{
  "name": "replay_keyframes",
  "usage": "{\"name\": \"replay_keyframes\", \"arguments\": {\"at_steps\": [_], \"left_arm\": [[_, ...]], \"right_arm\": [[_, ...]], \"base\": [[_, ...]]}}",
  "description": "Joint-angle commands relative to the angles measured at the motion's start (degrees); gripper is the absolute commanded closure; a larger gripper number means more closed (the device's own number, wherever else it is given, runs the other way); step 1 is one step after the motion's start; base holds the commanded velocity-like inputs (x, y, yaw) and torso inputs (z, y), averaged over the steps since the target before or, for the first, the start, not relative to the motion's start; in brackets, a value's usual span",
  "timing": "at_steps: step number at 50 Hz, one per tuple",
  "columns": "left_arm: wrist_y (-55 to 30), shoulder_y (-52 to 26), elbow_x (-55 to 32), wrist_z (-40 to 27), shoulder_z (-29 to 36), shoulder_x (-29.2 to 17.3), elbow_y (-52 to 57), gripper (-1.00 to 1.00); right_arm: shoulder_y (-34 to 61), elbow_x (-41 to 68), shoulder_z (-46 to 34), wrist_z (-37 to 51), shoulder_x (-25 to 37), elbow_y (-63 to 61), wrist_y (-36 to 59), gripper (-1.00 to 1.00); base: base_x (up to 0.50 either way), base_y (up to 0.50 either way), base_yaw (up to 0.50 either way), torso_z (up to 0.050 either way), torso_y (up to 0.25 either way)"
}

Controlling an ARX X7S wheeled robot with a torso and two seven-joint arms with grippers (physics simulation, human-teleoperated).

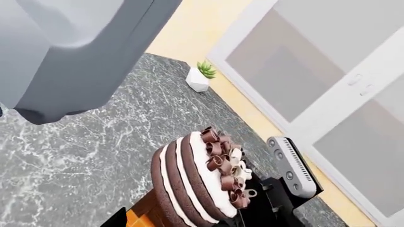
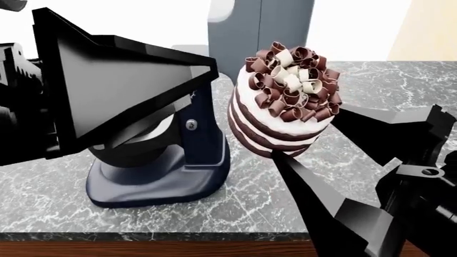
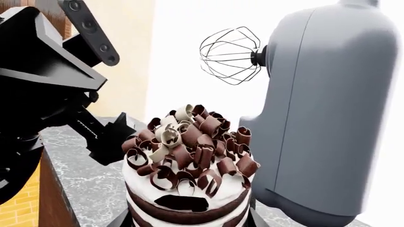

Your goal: Place the cake in the stand mixer bowl.

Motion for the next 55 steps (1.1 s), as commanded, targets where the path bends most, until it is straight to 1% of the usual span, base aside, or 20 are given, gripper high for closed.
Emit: {"name": "replay_keyframes", "arguments": {"at_steps": [1, 18, 33, 55], "left_arm": [[-0.64, -0.32, 1.96, 1.48, 0.26, 1.89, -1.61, -1.0], [-0.78, 1.3, 3.37, 2.7, 0.1, 1.99, -1.77, -1.0], [-1.98, 0.27, 4.83, 4.3, 1.95, 5.33, -3.96, -1.0], [-2.59, 0.78, 5.63, 5.83, 2.09, 5.9, -4.36, -1.0]], "right_arm": [[0.11, -1.89, 1.54, -1.29, -0.6, 0.13, 0.06, 1.0], [0.59, -0.13, 2.55, -0.46, 0.12, -0.2, -1.23, 1.0], [-0.33, -0.49, 3.26, -1.46, -0.37, -0.36, -1.08, 1.0], [-0.66, -1.42, 3.06, -1.82, -1.04, -0.01, -0.94, 1.0]], "base": [[0.0, 0.0, 0.0, 0.0, 0.0], [0.0, 0.0, 0.0, 0.0, 0.001], [0.0, 0.0, 0.0, 0.001, 0.001], [0.0, 0.0, 0.0, 0.0, 0.0]]}}
